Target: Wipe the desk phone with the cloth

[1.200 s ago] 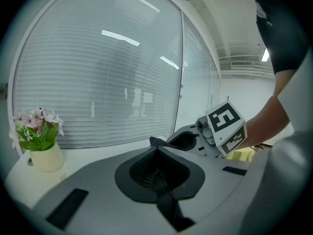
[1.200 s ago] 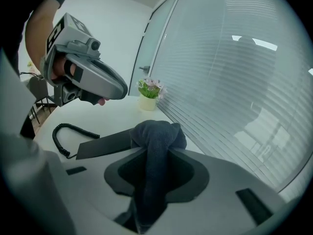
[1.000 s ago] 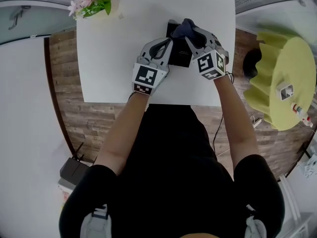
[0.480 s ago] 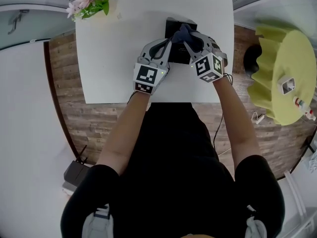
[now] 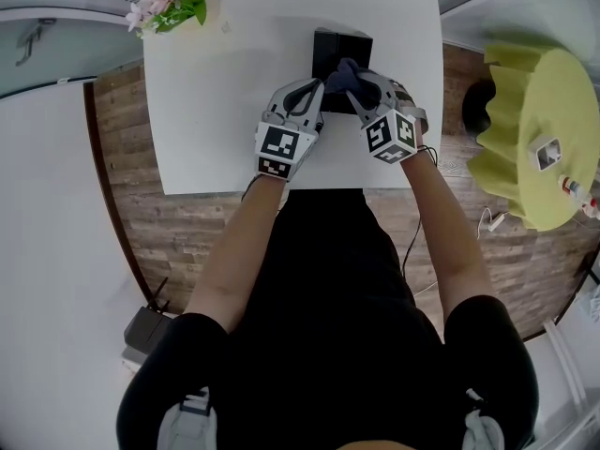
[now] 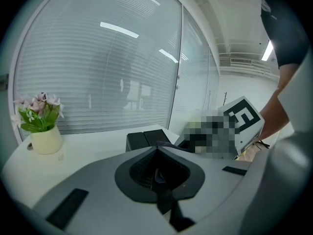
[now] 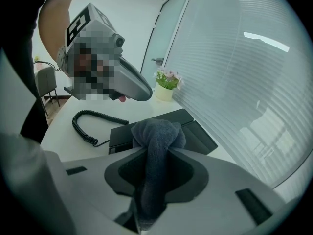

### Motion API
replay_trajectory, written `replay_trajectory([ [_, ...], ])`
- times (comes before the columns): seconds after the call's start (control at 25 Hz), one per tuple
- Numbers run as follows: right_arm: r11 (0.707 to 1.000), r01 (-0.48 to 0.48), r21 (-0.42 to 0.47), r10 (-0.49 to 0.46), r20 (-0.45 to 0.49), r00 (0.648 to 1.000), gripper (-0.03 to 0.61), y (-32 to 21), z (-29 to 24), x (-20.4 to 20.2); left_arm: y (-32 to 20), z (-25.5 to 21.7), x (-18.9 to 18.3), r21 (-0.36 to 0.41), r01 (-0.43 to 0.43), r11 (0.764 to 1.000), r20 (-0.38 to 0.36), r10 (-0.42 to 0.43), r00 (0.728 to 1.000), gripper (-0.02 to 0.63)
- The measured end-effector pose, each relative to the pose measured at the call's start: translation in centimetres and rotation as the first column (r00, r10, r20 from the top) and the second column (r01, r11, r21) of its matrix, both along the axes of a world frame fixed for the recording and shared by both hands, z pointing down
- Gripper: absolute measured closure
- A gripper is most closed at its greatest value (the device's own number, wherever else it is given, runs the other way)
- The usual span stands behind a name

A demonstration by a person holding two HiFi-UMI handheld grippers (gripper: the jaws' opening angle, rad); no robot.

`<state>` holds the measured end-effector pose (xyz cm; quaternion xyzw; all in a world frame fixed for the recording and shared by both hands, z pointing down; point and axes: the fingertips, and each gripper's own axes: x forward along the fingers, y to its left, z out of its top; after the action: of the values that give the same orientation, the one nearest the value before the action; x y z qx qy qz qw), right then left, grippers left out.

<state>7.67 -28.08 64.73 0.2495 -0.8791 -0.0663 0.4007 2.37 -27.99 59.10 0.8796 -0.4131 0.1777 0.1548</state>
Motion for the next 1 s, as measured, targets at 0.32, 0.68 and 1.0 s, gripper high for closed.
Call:
replay_trajectory([
  [0.32, 1.000, 0.002, -0.012, -0.002, -0.017, 1.000, 0.465, 2.5, 1.3, -0.2, 2.2, 1.7, -0.2, -0.043, -0.005, 0.999, 0.008, 0.005, 1.000, 0.603],
  [0.68, 0.999, 0.005, -0.054, -0.008, -0.049, 0.999, 0.465, 5.7, 2.8, -0.4, 4.4, 2.6, -0.8, -0.060, -0.003, 0.998, 0.005, 0.003, 1.000, 0.603],
  [1.0, 0.997, 0.001, -0.076, -0.007, -0.075, 0.997, 0.463, 7.0, 3.2, -0.4, 5.1, 1.9, -1.2, -0.040, -0.011, 0.999, 0.018, 0.012, 1.000, 0.603],
])
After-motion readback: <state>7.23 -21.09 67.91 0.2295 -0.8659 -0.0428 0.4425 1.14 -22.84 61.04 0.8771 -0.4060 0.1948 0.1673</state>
